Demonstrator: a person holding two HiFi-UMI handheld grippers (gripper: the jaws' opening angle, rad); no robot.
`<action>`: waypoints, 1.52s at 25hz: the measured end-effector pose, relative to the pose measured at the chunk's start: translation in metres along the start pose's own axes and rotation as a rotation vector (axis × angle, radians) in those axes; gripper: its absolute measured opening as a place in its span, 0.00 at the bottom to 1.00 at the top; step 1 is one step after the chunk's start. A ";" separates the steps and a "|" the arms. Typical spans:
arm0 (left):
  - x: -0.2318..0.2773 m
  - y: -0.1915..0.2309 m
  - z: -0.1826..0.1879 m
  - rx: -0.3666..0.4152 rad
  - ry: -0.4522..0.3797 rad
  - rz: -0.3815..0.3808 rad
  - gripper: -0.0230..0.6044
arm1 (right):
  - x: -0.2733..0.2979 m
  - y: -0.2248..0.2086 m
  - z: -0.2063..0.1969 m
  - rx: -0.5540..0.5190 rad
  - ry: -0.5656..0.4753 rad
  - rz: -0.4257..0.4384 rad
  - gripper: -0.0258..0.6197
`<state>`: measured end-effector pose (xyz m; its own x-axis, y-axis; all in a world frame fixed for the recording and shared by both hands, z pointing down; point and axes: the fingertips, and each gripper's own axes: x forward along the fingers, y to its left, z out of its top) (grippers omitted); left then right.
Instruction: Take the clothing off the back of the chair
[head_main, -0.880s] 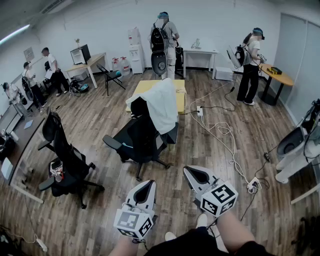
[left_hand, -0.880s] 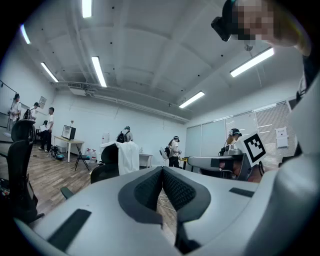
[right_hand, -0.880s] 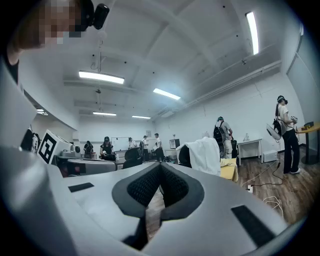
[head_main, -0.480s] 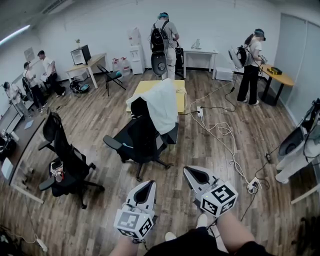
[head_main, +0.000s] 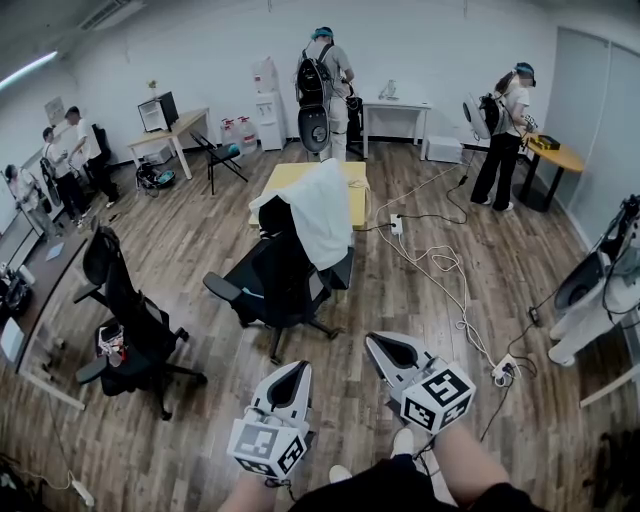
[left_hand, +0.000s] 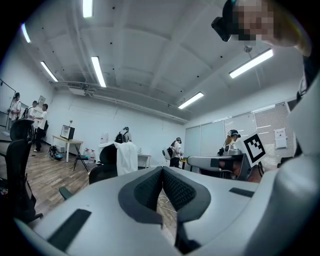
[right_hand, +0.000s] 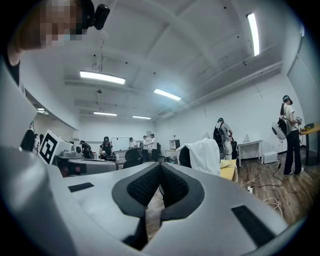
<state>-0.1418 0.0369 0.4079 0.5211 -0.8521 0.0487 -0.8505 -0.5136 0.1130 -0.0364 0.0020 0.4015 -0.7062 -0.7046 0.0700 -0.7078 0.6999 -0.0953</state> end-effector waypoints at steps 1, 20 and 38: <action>-0.001 0.000 0.000 -0.001 -0.001 -0.002 0.06 | 0.000 0.001 0.000 -0.001 -0.001 -0.001 0.06; 0.020 -0.006 0.002 0.012 0.008 0.014 0.06 | 0.006 -0.033 0.028 -0.036 -0.041 0.008 0.06; 0.125 -0.028 0.012 0.033 0.016 0.085 0.06 | 0.040 -0.149 0.057 -0.044 -0.055 0.113 0.06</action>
<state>-0.0536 -0.0565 0.3993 0.4478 -0.8912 0.0723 -0.8935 -0.4428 0.0749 0.0414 -0.1370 0.3619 -0.7804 -0.6252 0.0068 -0.6246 0.7790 -0.0554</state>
